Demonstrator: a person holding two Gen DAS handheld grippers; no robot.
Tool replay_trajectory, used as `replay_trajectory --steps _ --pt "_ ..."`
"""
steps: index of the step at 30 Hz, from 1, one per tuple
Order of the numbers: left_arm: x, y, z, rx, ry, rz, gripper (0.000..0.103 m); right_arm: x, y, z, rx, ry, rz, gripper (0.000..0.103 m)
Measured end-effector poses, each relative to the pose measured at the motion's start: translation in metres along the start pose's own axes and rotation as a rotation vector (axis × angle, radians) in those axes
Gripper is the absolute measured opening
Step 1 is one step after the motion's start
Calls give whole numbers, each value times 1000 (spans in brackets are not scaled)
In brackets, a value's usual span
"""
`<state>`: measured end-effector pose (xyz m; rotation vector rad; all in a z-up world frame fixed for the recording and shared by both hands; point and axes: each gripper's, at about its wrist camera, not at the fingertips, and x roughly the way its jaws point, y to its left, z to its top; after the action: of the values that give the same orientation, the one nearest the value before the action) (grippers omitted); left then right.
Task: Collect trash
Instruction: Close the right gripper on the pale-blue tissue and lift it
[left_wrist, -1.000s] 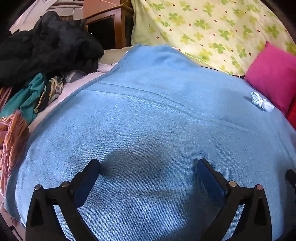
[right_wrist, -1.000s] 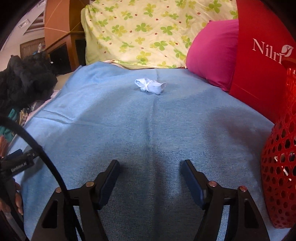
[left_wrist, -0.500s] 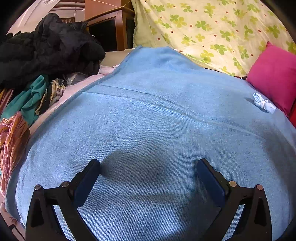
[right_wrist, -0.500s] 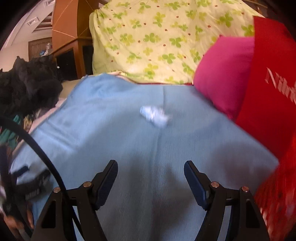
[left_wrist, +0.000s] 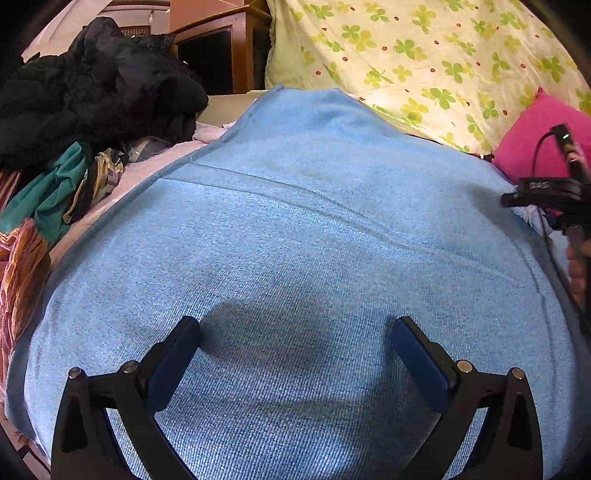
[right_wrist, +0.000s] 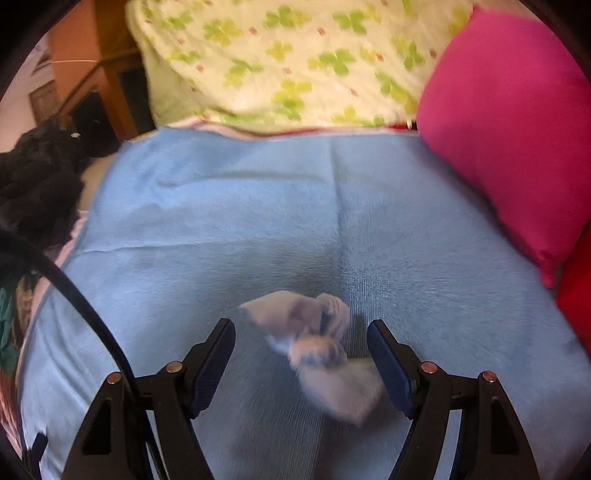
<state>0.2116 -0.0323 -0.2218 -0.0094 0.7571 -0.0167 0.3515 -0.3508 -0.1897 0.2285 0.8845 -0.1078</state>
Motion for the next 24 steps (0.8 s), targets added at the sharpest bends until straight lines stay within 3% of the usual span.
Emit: replay_trajectory --steps 2,4,5,6,12,18,24 --pt "1 0 1 1 0 -2 103 15 -5 2 18 12 -4 74" --pt "2 -1 1 3 0 -2 103 15 -2 2 -5 4 -34 59" --pt "2 -1 1 4 0 -2 103 14 0 2 -20 8 -42 42" --pt "2 -1 1 4 -1 -2 103 11 1 1 -24 9 -34 40" --pt "2 0 1 0 0 -9 103 -30 4 -22 -8 -30 37 37" --pt "-2 -2 -1 7 4 -21 103 -108 26 -66 -36 -86 170 37" --pt "-42 -16 -2 124 -10 -46 103 -185 35 -121 -66 -136 273 37"
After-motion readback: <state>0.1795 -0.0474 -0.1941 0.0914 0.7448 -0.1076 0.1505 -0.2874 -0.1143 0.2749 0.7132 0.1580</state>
